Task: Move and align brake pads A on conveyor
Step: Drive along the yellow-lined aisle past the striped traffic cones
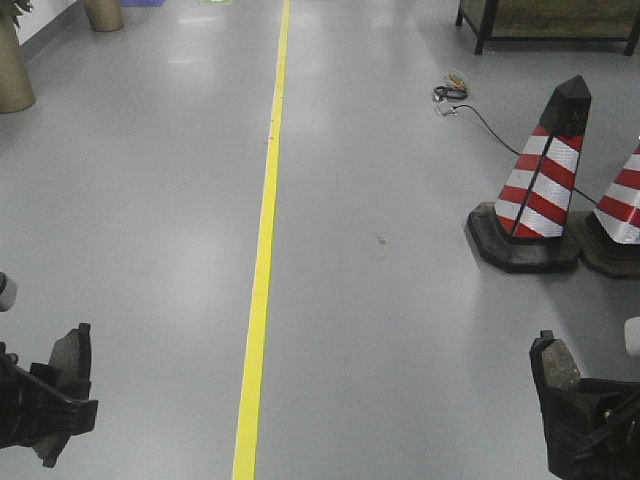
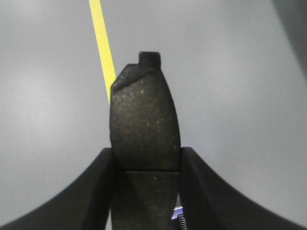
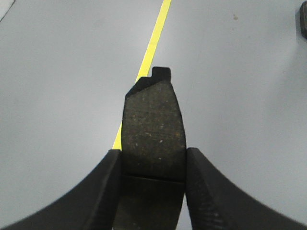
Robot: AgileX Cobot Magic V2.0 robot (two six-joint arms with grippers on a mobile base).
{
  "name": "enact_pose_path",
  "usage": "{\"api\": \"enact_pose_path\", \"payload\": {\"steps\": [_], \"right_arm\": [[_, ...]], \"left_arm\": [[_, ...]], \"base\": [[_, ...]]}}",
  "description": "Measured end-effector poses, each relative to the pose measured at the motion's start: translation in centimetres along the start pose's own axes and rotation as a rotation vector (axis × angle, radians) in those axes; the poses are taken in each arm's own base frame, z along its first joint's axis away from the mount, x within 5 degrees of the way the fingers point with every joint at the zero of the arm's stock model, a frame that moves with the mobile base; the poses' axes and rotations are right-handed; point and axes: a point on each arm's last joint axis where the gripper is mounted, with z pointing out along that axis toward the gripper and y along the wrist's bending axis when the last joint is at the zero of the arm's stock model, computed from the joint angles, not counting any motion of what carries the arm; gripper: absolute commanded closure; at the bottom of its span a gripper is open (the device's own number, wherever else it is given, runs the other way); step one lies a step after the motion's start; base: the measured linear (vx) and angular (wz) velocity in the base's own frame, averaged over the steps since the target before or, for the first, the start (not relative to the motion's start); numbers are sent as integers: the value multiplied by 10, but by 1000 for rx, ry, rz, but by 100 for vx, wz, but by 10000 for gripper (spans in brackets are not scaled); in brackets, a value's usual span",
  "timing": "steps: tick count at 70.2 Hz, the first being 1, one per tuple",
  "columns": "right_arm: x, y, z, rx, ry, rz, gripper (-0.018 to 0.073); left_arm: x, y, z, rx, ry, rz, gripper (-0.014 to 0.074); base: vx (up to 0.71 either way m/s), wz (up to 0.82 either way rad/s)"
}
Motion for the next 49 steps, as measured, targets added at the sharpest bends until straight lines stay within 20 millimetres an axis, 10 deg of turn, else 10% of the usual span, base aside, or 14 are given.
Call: {"api": "enact_pose_path", "payload": {"steps": [49], "right_arm": [[0, 0, 0, 0, 1, 0, 560]], "left_arm": [[0, 0, 0, 0, 0, 0, 524]], "base": [[59, -15]]}}
